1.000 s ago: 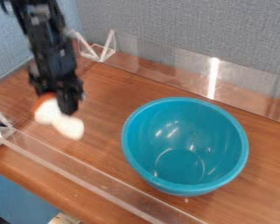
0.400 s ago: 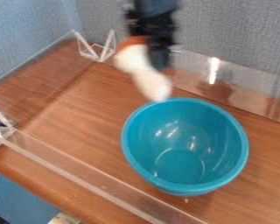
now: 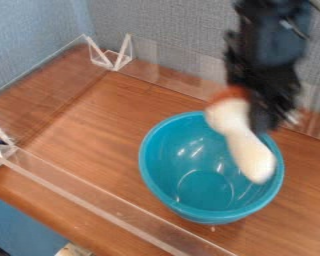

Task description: Put the mushroom in the blue bowl

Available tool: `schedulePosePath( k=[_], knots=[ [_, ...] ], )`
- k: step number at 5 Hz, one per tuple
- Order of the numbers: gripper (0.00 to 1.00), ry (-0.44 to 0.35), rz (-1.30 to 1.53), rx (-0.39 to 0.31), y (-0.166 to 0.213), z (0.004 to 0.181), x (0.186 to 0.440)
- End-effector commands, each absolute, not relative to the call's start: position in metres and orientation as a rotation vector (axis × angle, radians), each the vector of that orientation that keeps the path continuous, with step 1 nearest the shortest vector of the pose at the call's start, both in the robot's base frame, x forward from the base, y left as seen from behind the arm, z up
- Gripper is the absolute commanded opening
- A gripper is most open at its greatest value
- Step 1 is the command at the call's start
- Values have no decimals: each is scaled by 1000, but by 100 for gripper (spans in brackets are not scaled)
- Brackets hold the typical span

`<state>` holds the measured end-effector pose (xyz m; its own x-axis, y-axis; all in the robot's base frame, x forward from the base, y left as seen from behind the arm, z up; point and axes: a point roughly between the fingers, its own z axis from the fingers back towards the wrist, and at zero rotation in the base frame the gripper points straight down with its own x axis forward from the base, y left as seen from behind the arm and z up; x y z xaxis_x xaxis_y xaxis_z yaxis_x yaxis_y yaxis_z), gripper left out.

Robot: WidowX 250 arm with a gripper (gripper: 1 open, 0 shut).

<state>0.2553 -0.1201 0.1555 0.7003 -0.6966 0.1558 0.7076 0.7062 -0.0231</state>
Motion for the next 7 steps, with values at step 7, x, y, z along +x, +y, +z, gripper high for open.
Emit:
schedulePosePath(
  k=[7],
  knots=[
    [0,-163,-763,-44,-106,134,265]
  ],
)
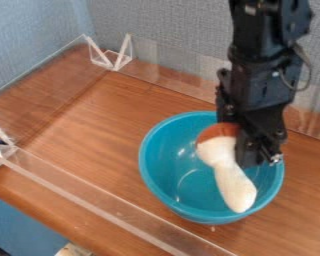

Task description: Put the mushroom in the blue bowl

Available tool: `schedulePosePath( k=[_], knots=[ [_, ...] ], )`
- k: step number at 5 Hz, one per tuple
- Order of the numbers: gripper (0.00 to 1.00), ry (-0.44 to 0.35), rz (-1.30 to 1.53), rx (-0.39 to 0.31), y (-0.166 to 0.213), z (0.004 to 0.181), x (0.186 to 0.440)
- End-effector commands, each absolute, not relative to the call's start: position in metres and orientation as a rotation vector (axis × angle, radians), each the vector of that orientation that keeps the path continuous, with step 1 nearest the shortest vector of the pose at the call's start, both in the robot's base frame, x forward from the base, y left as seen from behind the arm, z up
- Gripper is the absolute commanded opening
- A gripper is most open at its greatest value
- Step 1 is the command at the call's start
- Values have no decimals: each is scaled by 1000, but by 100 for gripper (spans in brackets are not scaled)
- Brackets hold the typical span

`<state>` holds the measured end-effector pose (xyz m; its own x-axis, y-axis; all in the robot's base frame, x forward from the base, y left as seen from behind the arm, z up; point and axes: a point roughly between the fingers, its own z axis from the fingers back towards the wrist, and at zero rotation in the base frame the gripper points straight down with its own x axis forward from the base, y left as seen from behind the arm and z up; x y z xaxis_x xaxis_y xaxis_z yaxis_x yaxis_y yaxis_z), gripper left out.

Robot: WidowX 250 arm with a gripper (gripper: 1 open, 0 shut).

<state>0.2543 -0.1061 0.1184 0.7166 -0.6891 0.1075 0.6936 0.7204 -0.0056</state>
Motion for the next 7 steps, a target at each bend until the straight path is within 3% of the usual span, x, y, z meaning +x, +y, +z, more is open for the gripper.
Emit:
schedulePosePath(
  k=[1,5,7],
  knots=[
    [0,-176,-789,-39,-101,129,272],
    [0,-204,-846,-23,-91,171,280],
    [0,-206,-893,-18,-107,162,279]
  ],
)
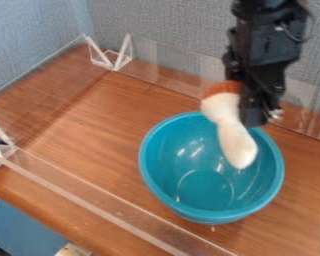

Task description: Put the mushroom in the blue bowl

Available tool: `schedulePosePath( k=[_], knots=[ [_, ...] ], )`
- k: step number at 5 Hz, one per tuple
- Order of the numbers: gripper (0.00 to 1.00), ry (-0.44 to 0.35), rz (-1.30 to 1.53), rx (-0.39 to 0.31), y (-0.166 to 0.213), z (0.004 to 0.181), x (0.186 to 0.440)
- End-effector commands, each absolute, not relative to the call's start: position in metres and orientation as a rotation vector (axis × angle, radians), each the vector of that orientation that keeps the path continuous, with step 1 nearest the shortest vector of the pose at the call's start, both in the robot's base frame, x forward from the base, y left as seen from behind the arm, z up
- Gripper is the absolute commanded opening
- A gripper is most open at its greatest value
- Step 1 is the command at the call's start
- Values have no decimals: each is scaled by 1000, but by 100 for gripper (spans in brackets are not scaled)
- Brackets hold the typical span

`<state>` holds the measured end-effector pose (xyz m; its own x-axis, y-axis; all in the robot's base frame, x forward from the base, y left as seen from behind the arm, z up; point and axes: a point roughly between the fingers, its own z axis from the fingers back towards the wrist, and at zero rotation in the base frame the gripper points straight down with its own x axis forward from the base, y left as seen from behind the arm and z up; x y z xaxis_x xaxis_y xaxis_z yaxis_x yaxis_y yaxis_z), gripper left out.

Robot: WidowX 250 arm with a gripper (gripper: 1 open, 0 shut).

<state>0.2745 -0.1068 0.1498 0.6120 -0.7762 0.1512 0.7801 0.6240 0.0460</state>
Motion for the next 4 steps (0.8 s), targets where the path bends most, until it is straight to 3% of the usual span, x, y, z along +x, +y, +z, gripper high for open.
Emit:
schedulePosePath(
  k=[1,3,4],
  knots=[
    [0,-212,-886,-18,-114,151,277],
    [0,-208,-897,-10,-84,173,272],
    [0,-194,-978,-22,-90,152,276]
  ],
)
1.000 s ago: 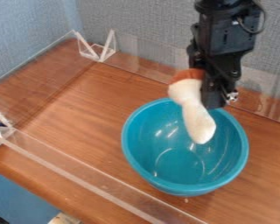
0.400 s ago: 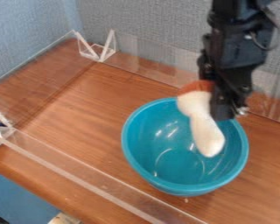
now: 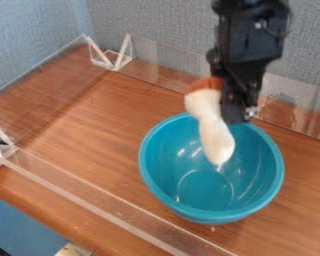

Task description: Put the mushroom in the blue bowl

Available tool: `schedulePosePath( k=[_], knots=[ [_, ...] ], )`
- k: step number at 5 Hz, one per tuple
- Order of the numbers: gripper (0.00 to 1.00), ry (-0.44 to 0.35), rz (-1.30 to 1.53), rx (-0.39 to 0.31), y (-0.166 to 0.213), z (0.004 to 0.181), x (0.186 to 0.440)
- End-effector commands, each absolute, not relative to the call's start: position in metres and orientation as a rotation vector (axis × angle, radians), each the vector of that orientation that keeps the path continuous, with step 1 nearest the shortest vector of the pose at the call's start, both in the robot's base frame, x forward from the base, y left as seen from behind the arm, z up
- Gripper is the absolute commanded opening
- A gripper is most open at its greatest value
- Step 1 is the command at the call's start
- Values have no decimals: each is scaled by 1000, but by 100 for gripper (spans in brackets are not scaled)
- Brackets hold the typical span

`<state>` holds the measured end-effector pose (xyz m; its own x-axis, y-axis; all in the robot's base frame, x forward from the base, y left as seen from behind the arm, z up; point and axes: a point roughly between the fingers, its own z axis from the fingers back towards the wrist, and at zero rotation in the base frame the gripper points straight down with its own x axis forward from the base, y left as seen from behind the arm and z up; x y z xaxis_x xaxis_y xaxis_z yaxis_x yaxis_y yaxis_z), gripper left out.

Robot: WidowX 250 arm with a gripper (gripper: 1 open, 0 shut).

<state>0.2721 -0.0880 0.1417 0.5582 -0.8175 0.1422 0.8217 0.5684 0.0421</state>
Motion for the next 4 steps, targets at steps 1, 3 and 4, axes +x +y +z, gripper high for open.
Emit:
schedulePosePath(
  k=[1,3,4],
  knots=[
    [0,-179,-1048,-29,-93,135,280],
    [0,-176,-1122,-18,-93,136,276],
    [100,-175,-1145,-11,-91,140,273]
  ],
)
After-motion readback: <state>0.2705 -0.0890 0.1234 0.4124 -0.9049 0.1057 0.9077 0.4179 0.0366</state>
